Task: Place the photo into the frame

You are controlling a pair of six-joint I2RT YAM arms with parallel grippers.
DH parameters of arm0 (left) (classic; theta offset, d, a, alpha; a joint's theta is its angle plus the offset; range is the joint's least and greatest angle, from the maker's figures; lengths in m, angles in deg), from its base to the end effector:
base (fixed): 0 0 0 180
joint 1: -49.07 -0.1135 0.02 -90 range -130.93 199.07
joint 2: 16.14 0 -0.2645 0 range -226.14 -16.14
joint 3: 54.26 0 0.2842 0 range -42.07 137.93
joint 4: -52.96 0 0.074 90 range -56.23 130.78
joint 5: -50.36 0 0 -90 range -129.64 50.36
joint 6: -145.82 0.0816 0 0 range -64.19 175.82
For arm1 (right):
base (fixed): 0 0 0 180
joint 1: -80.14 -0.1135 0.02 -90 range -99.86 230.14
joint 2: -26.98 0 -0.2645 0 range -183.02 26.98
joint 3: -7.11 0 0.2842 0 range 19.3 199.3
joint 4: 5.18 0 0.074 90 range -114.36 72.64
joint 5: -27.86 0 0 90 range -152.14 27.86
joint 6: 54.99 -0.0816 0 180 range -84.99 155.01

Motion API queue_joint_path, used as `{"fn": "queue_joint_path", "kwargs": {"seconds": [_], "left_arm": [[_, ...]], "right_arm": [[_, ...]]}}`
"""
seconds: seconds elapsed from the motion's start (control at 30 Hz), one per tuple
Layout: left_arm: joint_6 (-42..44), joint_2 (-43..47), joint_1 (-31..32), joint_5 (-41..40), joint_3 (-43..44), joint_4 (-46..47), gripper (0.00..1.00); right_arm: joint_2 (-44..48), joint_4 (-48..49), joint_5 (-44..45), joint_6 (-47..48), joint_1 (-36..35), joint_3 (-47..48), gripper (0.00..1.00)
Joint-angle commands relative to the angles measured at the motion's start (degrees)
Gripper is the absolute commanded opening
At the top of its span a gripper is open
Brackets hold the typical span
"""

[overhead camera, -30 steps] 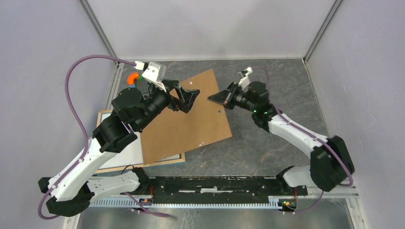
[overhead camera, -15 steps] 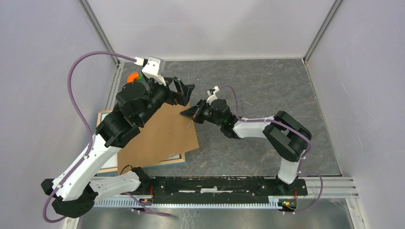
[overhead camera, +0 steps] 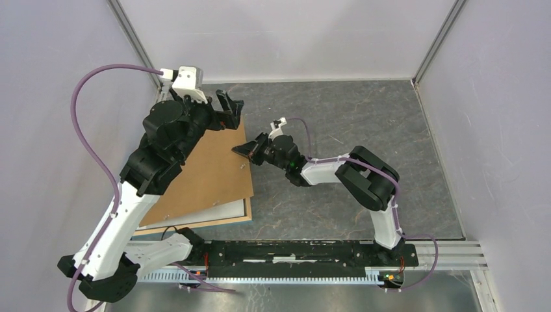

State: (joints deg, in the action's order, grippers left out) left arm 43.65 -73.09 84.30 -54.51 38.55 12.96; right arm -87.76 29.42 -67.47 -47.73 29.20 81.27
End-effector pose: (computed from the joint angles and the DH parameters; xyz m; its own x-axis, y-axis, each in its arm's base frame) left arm 0.2233 -0.1320 0.4907 -0.1311 -0.1569 -0.9789 0.3282 0.9249 -0.1922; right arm 0.3098 0.3938 0.1527 -0.8330 0.5410 -0.1161 -0.0399 0.1505 0.9878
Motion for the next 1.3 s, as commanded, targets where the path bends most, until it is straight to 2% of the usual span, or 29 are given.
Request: {"fn": "queue_joint_path", "kwargs": {"seconds": [0.0, 0.57, 1.0, 1.27], "left_arm": [[2.9, 0.3, -2.2, 1.2, 2.2, -0.5, 1.0], [2.7, 0.5, -3.2, 2.7, 2.0, -0.4, 1.0], [0.9, 1.5, -4.9, 2.8, 1.3, 0.3, 1.0], [-0.2, 1.4, -5.9, 4.1, 1.3, 0.3, 1.0]], "right_arm": [[-2.2, 7.8, 0.2, -3.3, -1.3, 5.7, 0.0], [-8.6, 7.6, 1.5, -3.4, -2.9, 9.0, 0.0], [-12.5, 12.2, 5.0, -2.2, -4.8, 9.9, 0.0], [-12.9, 20.0, 9.6, -2.8, -5.4, 6.2, 0.0]]}}
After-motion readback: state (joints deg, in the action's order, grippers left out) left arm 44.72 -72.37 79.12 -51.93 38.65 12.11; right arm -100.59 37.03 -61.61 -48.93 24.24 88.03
